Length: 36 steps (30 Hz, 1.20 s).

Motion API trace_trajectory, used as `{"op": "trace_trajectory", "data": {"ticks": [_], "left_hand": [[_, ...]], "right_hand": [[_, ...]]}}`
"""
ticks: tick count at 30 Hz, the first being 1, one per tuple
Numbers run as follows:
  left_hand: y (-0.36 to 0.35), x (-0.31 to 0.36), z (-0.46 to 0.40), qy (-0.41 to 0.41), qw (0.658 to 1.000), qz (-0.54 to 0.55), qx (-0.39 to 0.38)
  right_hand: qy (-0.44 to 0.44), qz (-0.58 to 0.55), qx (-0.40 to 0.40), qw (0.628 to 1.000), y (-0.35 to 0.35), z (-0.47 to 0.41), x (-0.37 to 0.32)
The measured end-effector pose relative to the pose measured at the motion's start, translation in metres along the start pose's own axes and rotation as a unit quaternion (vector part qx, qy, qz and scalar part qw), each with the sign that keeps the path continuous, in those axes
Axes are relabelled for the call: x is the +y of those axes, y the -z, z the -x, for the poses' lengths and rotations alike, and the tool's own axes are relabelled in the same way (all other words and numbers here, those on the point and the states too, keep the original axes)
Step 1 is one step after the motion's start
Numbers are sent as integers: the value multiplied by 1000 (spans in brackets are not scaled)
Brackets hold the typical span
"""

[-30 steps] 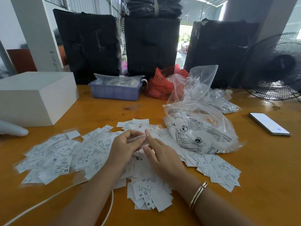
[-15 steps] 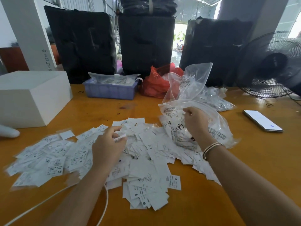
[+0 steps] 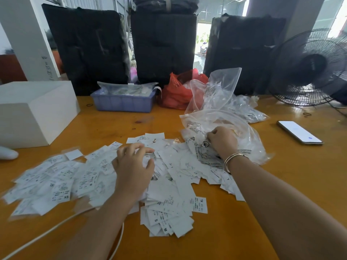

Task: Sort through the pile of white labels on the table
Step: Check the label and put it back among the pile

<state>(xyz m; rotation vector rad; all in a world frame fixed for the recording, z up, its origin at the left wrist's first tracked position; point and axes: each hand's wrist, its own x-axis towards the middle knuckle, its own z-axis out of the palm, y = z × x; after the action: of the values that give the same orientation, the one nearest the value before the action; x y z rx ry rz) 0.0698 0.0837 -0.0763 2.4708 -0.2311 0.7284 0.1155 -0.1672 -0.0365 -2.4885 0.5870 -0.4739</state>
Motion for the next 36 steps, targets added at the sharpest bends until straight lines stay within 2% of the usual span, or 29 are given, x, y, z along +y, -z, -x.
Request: {"op": "trace_trajectory", "data": {"ticks": [4, 8, 12, 14, 17, 19, 23, 26, 29, 32, 34, 36], "left_hand": [[0, 2, 1, -17, 1000, 17, -7], [1, 2, 0, -11, 999, 28, -9], [4, 5, 1, -19, 998, 66, 6], [8, 8, 1, -31, 994, 109, 8], [14, 13, 3, -48, 980, 193, -24], [15, 14, 4, -37, 967, 243, -67], [12, 13, 3, 3, 950, 289, -119], [12, 8, 0, 20, 945, 305, -117], [12, 4, -4, 20, 948, 309, -79], [12, 5, -3, 45, 948, 311, -49], [11, 5, -3, 62, 951, 303, -20], [12, 5, -3, 79, 950, 303, 2]], "right_hand": [[7, -1, 23, 1000, 1, -3, 5], [25, -80, 134, 987, 7, 2, 4], [155, -194, 194, 949, 11, 23, -19], [215, -255, 130, 934, 8, 42, -32], [225, -289, -119, 923, -4, 72, -43], [230, -311, -214, 897, -13, 87, -44], [229, -382, -270, 853, -21, 96, -40], [216, -409, -286, 839, -22, 95, -37], [195, -408, -269, 850, -26, 94, -34], [178, -366, -197, 892, -27, 91, -33], [199, -257, -142, 935, -27, 90, -32], [240, -109, -128, 956, -26, 91, -31]]}}
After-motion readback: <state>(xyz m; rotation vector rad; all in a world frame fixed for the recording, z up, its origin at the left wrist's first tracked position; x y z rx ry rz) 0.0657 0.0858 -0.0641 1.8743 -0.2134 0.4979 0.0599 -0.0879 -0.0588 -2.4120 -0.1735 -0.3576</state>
